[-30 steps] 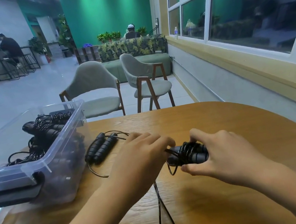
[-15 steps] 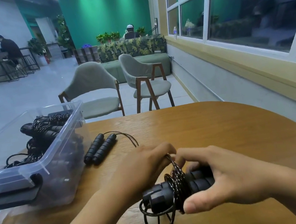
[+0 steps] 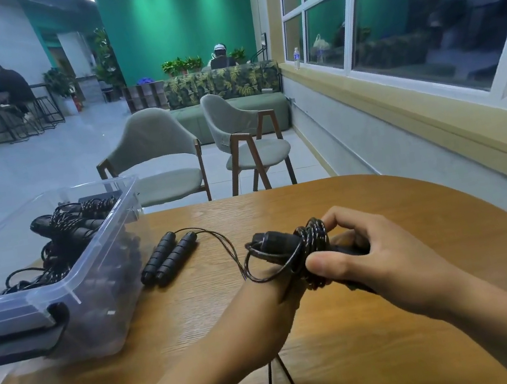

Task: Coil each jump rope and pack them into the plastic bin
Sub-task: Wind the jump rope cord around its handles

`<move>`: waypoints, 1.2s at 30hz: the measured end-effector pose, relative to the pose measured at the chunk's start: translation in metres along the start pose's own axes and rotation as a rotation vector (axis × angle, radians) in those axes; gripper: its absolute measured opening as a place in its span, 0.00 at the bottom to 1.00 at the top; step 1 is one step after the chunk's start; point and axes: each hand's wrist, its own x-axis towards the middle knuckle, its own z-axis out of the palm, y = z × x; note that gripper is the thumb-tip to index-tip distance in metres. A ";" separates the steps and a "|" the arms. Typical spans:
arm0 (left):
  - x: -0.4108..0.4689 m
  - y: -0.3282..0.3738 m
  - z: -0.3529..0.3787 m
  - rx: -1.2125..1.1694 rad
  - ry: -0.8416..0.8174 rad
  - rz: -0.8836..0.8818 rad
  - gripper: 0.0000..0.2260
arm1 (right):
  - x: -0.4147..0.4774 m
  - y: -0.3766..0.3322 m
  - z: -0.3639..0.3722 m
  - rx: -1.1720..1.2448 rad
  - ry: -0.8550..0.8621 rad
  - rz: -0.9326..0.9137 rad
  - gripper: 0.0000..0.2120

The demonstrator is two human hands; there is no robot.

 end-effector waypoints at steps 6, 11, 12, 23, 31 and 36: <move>0.002 -0.003 0.004 0.030 -0.010 -0.008 0.09 | 0.005 0.006 0.003 -0.096 0.169 0.015 0.26; 0.002 0.008 -0.007 0.197 -0.006 -0.032 0.06 | 0.009 0.017 0.002 -0.282 0.264 -0.031 0.31; 0.002 0.008 -0.011 0.229 0.004 -0.030 0.07 | 0.010 0.017 0.000 -0.304 0.268 -0.032 0.31; -0.003 0.009 -0.027 0.458 0.082 0.022 0.09 | 0.016 0.033 0.002 -0.627 0.053 0.196 0.33; -0.002 0.005 -0.024 -0.174 0.277 -0.117 0.08 | 0.016 0.036 0.027 -0.797 0.131 0.113 0.33; -0.002 0.006 -0.023 -0.349 0.343 -0.164 0.07 | 0.016 0.036 0.038 -0.879 0.230 0.015 0.33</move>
